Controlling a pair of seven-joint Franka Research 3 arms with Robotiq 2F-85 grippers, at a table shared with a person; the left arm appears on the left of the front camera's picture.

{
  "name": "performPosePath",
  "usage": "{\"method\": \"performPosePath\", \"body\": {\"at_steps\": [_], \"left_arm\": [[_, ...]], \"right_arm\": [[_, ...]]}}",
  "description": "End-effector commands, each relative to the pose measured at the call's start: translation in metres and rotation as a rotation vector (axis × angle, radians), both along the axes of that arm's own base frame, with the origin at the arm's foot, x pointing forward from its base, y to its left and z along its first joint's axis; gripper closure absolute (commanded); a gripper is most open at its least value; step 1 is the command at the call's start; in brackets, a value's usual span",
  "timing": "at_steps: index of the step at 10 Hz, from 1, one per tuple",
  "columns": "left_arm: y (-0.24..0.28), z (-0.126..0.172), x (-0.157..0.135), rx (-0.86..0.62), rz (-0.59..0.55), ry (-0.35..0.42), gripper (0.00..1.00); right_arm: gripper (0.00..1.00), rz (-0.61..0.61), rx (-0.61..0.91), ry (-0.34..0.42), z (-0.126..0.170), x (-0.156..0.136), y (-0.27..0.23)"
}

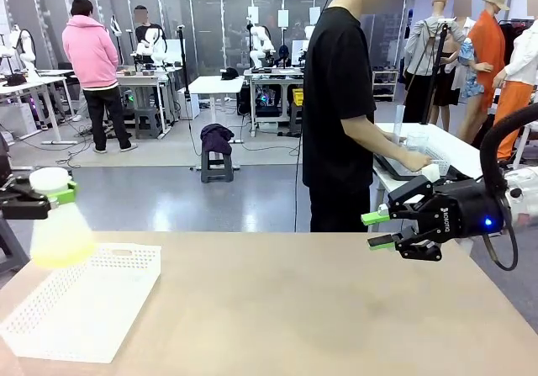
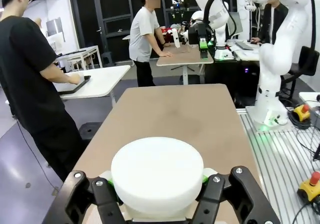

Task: Prepare the solutions needed for the experiment.
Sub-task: When the human places the Big flask in the center of the table, pick up the Big flask and place it in the left Organizing basket.

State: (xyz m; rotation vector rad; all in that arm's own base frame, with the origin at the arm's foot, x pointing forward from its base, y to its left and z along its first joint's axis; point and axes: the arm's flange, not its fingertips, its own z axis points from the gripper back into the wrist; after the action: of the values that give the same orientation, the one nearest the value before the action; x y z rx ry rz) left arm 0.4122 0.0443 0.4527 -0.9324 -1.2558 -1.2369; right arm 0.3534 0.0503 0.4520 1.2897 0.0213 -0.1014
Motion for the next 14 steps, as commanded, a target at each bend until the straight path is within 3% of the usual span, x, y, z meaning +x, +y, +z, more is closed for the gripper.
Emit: {"method": "performPosePath", "body": {"at_steps": [1,5,14], "left_arm": [[0.02,-0.016,0.013,-0.021,-0.05,0.018,1.0],[0.039,-0.071,0.023,-0.082,-0.115,0.019,1.0],[0.03,-0.154,0.047,-0.088,-0.148,0.001,1.0]], "right_arm": [[0.56,0.001,0.005,-0.005,0.001,-0.001,0.0],[0.56,0.001,0.005,-0.005,0.001,-0.001,0.0],[0.56,0.001,0.005,-0.005,0.001,-0.001,0.0]]}}
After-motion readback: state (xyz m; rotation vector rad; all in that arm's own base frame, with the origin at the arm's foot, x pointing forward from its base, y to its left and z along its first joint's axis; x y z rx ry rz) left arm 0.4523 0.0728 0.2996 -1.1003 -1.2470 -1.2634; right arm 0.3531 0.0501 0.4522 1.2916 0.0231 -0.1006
